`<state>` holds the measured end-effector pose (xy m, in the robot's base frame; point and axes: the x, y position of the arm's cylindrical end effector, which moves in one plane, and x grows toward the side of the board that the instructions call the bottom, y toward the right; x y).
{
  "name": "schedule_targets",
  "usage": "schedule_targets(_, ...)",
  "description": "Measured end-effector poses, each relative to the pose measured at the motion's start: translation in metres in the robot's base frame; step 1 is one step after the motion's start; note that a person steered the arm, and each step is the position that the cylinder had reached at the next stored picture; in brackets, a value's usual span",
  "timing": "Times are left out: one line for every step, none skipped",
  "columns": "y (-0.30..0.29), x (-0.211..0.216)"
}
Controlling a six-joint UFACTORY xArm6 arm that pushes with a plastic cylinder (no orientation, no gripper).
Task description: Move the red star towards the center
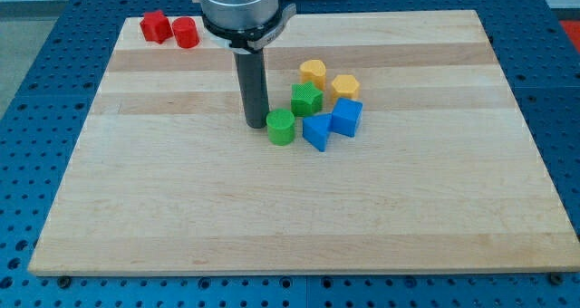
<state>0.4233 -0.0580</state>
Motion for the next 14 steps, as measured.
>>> schedule_targets(0.004, 0.000)
schedule_targets(0.004, 0.000)
schedule_targets(-0.016, -0.003)
schedule_targets(-0.061, -0.020)
schedule_targets(-0.083, -0.055)
schedule_targets(-0.075, -0.093)
schedule_targets(-0.046, -0.132)
schedule_targets(-0.024, -0.171)
schedule_targets(-0.030, -0.176)
schedule_targets(-0.069, -0.154)
schedule_targets(-0.120, -0.130)
schedule_targets(-0.189, -0.131)
schedule_targets(-0.242, -0.148)
schedule_targets(-0.247, -0.169)
